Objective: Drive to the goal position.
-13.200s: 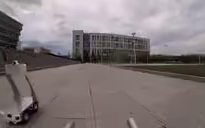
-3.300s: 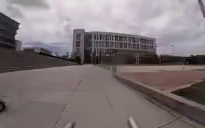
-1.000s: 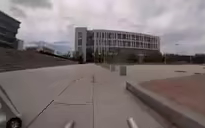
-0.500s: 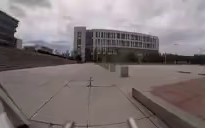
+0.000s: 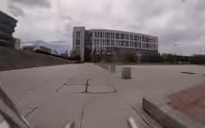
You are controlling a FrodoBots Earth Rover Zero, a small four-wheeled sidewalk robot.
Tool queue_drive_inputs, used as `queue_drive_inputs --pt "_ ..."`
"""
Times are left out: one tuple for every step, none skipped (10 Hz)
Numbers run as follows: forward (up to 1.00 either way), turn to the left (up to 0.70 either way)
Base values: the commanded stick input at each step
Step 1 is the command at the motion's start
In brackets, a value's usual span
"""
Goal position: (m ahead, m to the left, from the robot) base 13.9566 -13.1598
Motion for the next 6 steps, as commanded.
queue_drive_inputs --pt "1.0 -0.4" --pt "1.0 -0.4" --pt "1.0 -0.4" --pt "1.0 -0.4" --pt "1.0 -0.4" --pt "1.0 -0.4"
